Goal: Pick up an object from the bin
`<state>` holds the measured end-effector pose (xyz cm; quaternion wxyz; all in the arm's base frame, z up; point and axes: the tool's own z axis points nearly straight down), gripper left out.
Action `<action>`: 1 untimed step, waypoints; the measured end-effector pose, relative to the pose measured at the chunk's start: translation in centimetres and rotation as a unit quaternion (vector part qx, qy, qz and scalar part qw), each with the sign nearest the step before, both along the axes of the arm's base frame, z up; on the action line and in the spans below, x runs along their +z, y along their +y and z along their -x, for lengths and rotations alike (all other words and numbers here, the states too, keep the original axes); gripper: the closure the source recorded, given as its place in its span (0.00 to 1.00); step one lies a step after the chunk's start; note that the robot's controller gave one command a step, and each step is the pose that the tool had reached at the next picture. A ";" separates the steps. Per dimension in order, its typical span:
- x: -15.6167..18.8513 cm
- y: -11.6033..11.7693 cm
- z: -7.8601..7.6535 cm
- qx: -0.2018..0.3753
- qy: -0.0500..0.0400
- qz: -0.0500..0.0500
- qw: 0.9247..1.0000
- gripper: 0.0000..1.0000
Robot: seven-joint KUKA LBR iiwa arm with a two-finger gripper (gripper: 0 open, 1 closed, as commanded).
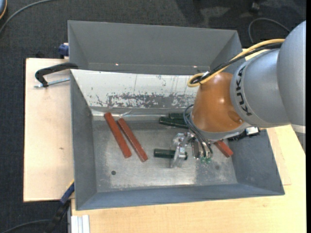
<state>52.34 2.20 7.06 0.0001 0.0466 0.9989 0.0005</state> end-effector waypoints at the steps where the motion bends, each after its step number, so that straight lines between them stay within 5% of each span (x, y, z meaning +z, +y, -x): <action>1: 11.7 3.0 1.1 0.010 -0.006 -0.001 1.000 1.00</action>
Offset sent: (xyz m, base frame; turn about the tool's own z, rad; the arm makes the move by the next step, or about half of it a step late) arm -0.0131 0.0282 0.1117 -0.0168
